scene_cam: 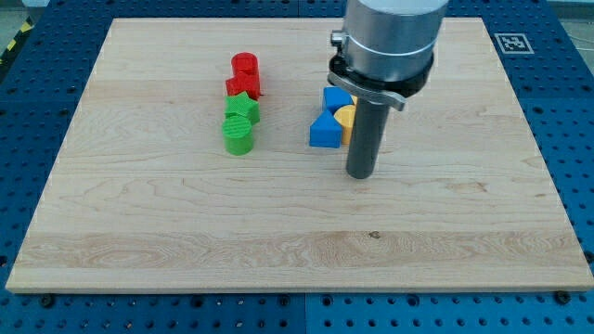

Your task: Push the arm below the green circle

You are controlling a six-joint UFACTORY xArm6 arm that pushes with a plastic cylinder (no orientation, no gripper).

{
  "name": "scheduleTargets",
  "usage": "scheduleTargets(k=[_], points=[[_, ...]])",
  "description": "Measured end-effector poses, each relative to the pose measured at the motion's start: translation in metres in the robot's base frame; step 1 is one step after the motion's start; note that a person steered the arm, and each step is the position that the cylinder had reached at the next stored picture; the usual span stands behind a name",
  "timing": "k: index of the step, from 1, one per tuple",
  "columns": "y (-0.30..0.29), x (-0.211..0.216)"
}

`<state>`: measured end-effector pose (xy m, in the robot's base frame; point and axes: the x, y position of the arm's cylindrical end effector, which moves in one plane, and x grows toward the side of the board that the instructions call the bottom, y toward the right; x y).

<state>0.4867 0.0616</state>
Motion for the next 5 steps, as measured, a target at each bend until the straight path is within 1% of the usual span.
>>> scheduleTargets(k=[1,3,5], points=[[-0.022,-0.006],[-0.025,-0.011],[-0.037,0.031]])
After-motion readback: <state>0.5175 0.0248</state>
